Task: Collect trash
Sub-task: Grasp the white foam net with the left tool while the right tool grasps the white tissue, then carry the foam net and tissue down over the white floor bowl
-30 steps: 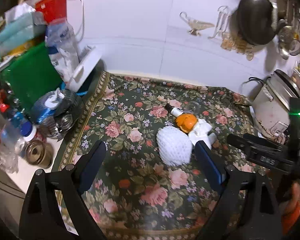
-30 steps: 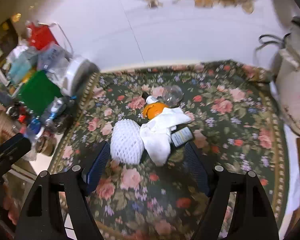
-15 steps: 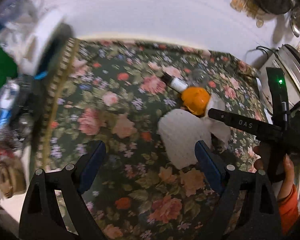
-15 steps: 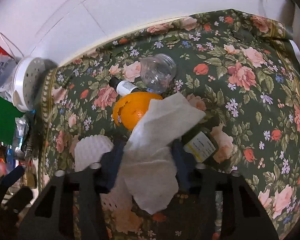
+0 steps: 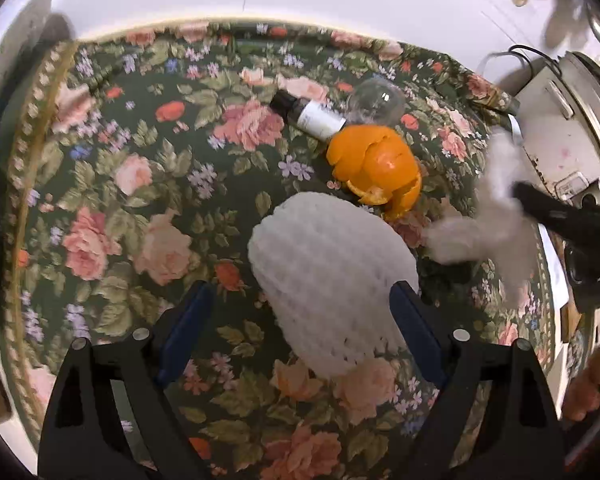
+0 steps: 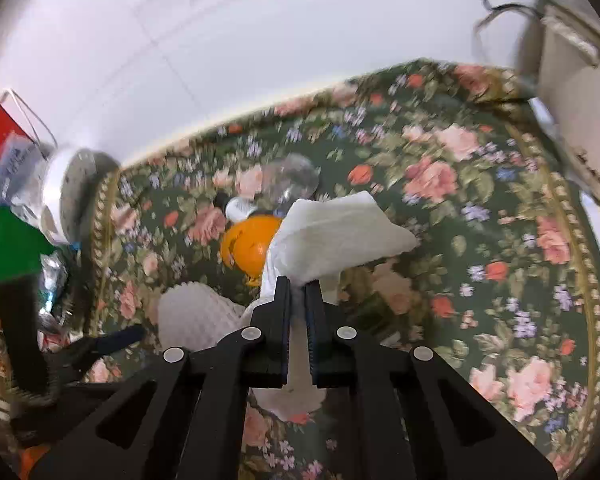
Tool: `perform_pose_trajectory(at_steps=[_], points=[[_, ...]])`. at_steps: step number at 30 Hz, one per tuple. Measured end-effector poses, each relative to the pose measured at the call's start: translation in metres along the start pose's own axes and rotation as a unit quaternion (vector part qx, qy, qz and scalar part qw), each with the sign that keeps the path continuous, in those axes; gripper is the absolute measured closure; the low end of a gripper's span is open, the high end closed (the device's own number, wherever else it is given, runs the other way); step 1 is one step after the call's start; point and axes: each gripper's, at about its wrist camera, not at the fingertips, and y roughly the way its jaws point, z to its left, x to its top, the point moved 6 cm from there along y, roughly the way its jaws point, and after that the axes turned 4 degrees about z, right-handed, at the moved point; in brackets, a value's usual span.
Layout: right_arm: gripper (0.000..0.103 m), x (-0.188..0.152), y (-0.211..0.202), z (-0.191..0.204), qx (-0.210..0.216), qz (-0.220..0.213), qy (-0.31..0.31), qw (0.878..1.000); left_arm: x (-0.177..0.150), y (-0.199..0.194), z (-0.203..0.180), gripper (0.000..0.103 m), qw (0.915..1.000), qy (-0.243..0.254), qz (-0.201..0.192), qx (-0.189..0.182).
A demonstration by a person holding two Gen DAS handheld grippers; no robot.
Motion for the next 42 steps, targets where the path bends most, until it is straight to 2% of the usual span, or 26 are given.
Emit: perform_pose_trajectory(at_steps=[2, 5, 7, 8, 10, 13, 22, 30, 38, 42], points=[[0.096, 0.001, -0.014, -0.004, -0.001, -0.013, 0.002, 1.0, 0.001, 0.007, 0.001, 0.014, 0.9998, -0.015, 0.004, -0.008], [0.096, -0.002, -0.028, -0.01, -0.009, -0.026, 0.001, 1.0, 0.0, 0.018, -0.001, 0.027, 0.9991, -0.033, 0.011, -0.024], [0.096, -0.007, -0.035, -0.017, -0.013, -0.028, 0.005, 1.0, -0.002, 0.019, -0.008, 0.047, 0.9984, -0.037, 0.009, -0.04], [0.096, -0.009, -0.038, -0.021, -0.012, -0.028, 0.008, 1.0, -0.004, 0.018, -0.012, 0.053, 0.9983, -0.036, 0.007, -0.046], [0.096, -0.016, -0.046, -0.029, -0.012, -0.029, 0.012, 0.999, -0.006, 0.012, -0.02, 0.062, 0.9991, -0.026, -0.006, -0.032], [0.096, -0.025, -0.058, -0.039, -0.01, -0.032, 0.013, 0.999, -0.012, -0.004, -0.03, 0.068, 0.9994, -0.008, -0.034, -0.003], [0.096, -0.045, -0.106, -0.058, 0.022, -0.056, -0.014, 0.998, -0.046, -0.077, -0.052, 0.071, 0.9916, -0.03, -0.121, 0.036], [0.096, -0.067, -0.164, -0.05, 0.062, -0.089, -0.086, 0.99, -0.103, -0.156, -0.09, 0.071, 0.9758, -0.047, -0.205, 0.06], [0.096, -0.103, -0.208, -0.026, 0.096, -0.112, -0.123, 0.981, -0.155, -0.211, -0.12, 0.071, 0.9664, -0.036, -0.246, 0.063], [0.096, -0.126, -0.221, -0.017, 0.101, -0.119, -0.121, 0.98, -0.182, -0.228, -0.125, 0.07, 0.9657, -0.025, -0.253, 0.051]])
